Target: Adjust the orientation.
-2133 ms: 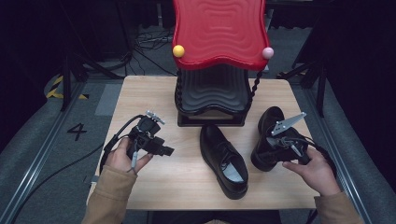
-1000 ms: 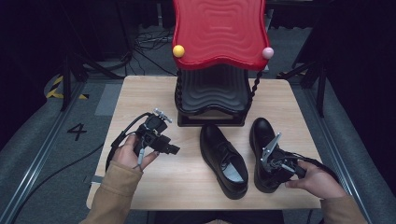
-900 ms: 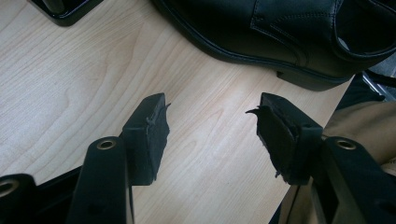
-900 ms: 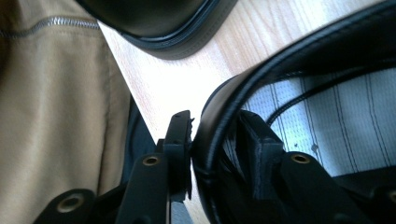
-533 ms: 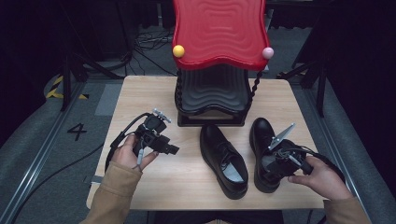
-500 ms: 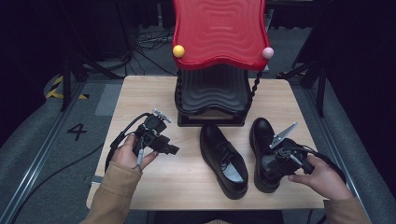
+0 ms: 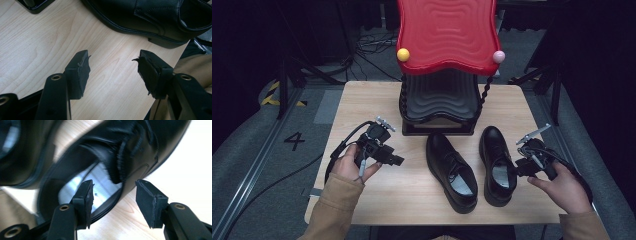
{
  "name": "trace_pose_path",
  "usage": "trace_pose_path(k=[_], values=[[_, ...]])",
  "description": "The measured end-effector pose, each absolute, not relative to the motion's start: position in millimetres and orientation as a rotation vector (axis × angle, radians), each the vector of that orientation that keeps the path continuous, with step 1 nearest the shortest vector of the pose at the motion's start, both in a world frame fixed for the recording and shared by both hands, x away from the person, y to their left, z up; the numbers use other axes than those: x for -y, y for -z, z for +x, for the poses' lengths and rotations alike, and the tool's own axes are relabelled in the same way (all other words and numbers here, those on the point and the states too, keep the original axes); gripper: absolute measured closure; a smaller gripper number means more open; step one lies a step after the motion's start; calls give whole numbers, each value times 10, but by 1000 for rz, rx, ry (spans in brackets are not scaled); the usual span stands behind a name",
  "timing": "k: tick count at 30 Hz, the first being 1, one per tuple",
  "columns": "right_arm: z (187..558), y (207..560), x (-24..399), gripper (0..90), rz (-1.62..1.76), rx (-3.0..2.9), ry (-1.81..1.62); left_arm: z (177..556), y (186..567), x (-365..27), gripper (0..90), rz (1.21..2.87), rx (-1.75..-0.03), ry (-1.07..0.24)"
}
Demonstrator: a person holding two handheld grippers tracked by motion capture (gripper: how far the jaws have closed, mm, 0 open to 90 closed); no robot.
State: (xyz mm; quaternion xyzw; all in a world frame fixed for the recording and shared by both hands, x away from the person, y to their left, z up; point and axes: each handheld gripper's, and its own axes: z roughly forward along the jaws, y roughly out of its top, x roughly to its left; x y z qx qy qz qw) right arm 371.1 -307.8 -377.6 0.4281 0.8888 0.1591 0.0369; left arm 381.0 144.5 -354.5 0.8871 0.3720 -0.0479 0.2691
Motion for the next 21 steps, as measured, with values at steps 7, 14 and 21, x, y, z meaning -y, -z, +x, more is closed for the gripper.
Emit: trace_pose_path(k=[7,14,21], values=[[3881,4163,3001,571,1420,-2690,-270,3804,3546,-1448,428,2390,-1012,135],[3896,4182,3022,746,1561,-2610,-256,3804,3559,-1450,429,2387,-1015,135],[3918,4152,3175,849,1665,-2516,-320,3806,3560,-1443,429,2389,-1012,136]])
